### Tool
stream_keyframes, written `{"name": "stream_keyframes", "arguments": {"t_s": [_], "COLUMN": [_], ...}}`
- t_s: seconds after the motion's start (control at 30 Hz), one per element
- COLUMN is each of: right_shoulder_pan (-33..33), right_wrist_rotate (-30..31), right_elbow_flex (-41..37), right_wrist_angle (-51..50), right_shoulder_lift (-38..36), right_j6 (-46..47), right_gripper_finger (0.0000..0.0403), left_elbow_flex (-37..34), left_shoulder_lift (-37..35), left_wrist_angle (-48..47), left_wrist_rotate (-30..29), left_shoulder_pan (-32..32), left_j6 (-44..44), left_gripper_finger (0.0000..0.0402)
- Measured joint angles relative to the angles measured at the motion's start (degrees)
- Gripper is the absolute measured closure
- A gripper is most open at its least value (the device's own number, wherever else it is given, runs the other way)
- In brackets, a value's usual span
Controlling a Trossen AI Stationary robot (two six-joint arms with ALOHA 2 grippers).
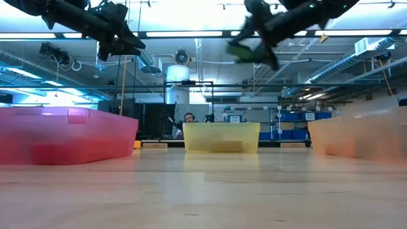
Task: Sort blocks by size
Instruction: Put the 3 stud green game piece into the pink bin
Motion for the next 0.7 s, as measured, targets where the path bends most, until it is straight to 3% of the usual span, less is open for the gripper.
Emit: {"name": "stream_keyframes", "arguments": {"t_s": [0.3,0.7], "right_shoulder_pan": [9.33,14.02], "right_wrist_rotate": [3.44,0.88], "right_elbow_flex": [0.64,20.40], "right_wrist_angle": [30.74,30.26], "right_shoulder_lift": [15.58,35.38], "right_j6": [-21.42,-30.26], "right_gripper_finger": [0.0159,0.0159], "left_elbow_flex": [0.00,0.00], "left_shoulder_lift": [-0.02,-0.02], "left_wrist_angle": [0.00,-2.06], "left_wrist_rotate": [0.06,1.88], "left_shoulder_pan": [-0.08,-0.63], "left_j6": [-0.02,-0.07], "left_gripper_finger": [0.0218,0.0218]}}
